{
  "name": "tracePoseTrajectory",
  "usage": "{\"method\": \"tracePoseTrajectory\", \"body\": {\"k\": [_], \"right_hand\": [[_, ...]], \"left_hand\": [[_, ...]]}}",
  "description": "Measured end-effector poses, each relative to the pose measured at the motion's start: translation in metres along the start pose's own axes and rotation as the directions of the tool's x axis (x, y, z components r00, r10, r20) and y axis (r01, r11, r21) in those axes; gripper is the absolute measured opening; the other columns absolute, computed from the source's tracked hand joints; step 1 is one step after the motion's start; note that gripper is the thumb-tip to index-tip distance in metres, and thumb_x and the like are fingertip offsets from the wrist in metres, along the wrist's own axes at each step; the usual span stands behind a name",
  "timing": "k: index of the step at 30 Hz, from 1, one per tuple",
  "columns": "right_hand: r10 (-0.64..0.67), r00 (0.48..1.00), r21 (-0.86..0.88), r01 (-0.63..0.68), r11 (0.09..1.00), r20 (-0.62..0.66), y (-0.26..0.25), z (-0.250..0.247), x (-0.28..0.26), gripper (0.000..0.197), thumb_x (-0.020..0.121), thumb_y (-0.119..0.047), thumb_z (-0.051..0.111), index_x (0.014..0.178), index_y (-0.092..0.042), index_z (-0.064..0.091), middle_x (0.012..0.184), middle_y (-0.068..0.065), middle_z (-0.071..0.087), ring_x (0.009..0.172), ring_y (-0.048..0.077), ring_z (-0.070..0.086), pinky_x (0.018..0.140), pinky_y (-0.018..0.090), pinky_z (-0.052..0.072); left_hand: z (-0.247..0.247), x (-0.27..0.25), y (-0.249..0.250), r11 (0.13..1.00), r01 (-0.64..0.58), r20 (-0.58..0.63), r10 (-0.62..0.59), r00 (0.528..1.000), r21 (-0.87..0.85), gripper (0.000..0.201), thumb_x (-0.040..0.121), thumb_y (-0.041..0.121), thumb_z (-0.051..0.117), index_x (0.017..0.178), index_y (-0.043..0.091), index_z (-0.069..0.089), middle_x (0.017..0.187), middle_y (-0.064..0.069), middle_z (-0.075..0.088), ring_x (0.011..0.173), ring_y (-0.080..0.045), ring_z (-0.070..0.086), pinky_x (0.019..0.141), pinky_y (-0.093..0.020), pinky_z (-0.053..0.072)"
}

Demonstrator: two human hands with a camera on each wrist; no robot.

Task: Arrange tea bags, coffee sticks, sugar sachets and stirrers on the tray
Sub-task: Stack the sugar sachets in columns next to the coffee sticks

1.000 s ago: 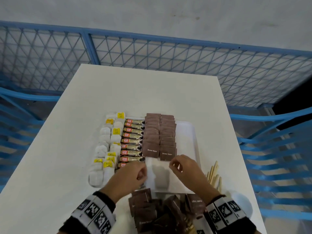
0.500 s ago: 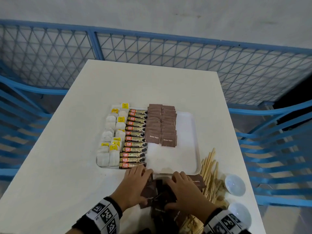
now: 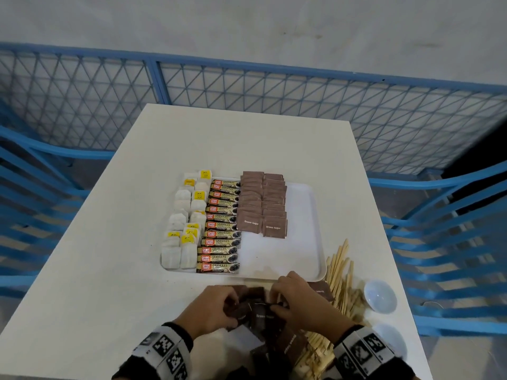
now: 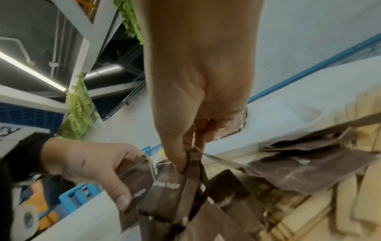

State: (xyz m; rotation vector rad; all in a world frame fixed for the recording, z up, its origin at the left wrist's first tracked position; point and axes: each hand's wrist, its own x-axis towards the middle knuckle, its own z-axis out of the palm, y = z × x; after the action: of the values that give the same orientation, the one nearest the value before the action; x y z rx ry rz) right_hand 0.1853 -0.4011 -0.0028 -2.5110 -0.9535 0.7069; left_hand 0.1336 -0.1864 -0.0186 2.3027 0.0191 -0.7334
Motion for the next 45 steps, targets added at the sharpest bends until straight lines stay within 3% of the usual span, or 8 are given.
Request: {"method": "tracePoseTrajectory", "body": {"k": [8, 15, 20, 23, 29, 34, 40, 45], "right_hand": [[0.061, 0.994, 0.405, -0.018, 0.914, -0.095, -0.001, -0.027, 0.005, 0.020, 0.086, -0.017, 0.062, 0.079, -0.033, 0.051, 0.077, -0.015, 0.058, 0.070, -0.001, 0.054, 0.067, 0.010, 0.041], [0.014, 0.993, 0.686, 0.073, 0.724, -0.121, -0.024, -0.055, 0.022, 0.015, 0.086, -0.008, 0.064, 0.082, -0.020, 0.057, 0.071, -0.008, 0.062, 0.063, 0.005, 0.059, 0.064, 0.017, 0.048], [0.007, 0.982, 0.683, 0.125, 0.720, -0.187, -0.038, -0.050, 0.039, 0.019, 0.084, -0.009, 0.066, 0.078, -0.022, 0.055, 0.072, -0.006, 0.063, 0.067, 0.012, 0.059, 0.065, 0.023, 0.049], [0.031, 0.974, 0.615, 0.117, 0.780, -0.225, -0.042, -0.044, 0.045, 0.021, 0.083, -0.015, 0.068, 0.075, -0.025, 0.052, 0.073, -0.004, 0.062, 0.067, 0.011, 0.058, 0.064, 0.025, 0.049], [-0.004, 0.970, 0.462, 0.119, 0.879, -0.242, -0.037, -0.045, 0.039, 0.011, 0.083, -0.030, 0.068, 0.082, -0.021, 0.061, 0.077, -0.012, 0.058, 0.069, 0.004, 0.051, 0.062, 0.013, 0.040], [0.201, 0.946, 0.232, -0.142, 0.962, -0.255, 0.014, -0.043, 0.009, 0.014, 0.090, -0.038, 0.056, 0.092, -0.023, 0.056, 0.088, -0.011, 0.053, 0.077, -0.001, 0.047, 0.067, 0.010, 0.036], [0.317, 0.945, -0.031, -0.320, 0.947, -0.077, 0.049, -0.009, -0.033, 0.059, 0.074, -0.060, 0.062, 0.119, -0.026, 0.045, 0.116, -0.007, 0.041, 0.111, 0.011, 0.038, 0.096, 0.026, 0.038], [0.289, 0.951, -0.110, -0.301, 0.947, -0.108, 0.044, 0.004, -0.034, 0.057, 0.080, -0.050, 0.062, 0.126, -0.025, 0.039, 0.125, -0.003, 0.035, 0.117, 0.014, 0.038, 0.100, 0.024, 0.036]], "left_hand": [[-0.047, -0.016, -0.002, 0.667, 0.029, -0.013, -0.058, 0.998, -0.744, 0.049, 0.050, 0.033, 0.076, 0.095, 0.015, 0.067, 0.074, -0.002, 0.072, 0.069, -0.014, 0.069, 0.061, -0.024, 0.053], [-0.052, -0.009, 0.010, 0.397, 0.066, 0.025, -0.107, 0.994, -0.915, 0.016, 0.077, -0.005, 0.052, 0.087, 0.001, 0.063, 0.058, -0.008, 0.061, 0.050, -0.015, 0.058, 0.051, -0.025, 0.051], [-0.052, -0.007, 0.018, 0.165, 0.103, 0.097, -0.046, 0.994, -0.981, 0.038, 0.075, 0.004, 0.036, 0.104, 0.003, 0.061, 0.084, -0.019, 0.069, 0.071, -0.029, 0.067, 0.074, -0.044, 0.054], [-0.054, -0.008, 0.022, 0.078, 0.103, 0.103, -0.003, 0.995, -0.992, 0.037, 0.078, 0.021, 0.043, 0.100, 0.005, 0.068, 0.089, -0.022, 0.070, 0.075, -0.035, 0.070, 0.069, -0.050, 0.057], [-0.047, -0.004, 0.024, 0.329, 0.090, 0.096, 0.004, 0.995, -0.940, 0.057, 0.067, 0.005, 0.064, 0.123, 0.006, 0.057, 0.089, -0.016, 0.069, 0.073, -0.023, 0.068, 0.059, -0.028, 0.054], [-0.049, -0.006, 0.016, 0.419, 0.038, 0.051, 0.018, 0.999, -0.907, 0.065, 0.051, 0.017, 0.073, 0.115, 0.011, 0.061, 0.107, -0.018, 0.068, 0.088, -0.025, 0.067, 0.068, -0.030, 0.056], [-0.046, -0.016, -0.011, 0.408, -0.007, -0.028, -0.047, 0.999, -0.913, 0.070, 0.045, 0.020, 0.072, 0.114, 0.012, 0.063, 0.104, -0.016, 0.071, 0.084, -0.021, 0.068, 0.064, -0.028, 0.055], [-0.047, -0.017, -0.011, 0.396, -0.028, -0.053, -0.051, 0.997, -0.918, 0.064, 0.045, 0.014, 0.070, 0.109, 0.012, 0.064, 0.096, -0.010, 0.072, 0.079, -0.018, 0.068, 0.061, -0.027, 0.054]]}}
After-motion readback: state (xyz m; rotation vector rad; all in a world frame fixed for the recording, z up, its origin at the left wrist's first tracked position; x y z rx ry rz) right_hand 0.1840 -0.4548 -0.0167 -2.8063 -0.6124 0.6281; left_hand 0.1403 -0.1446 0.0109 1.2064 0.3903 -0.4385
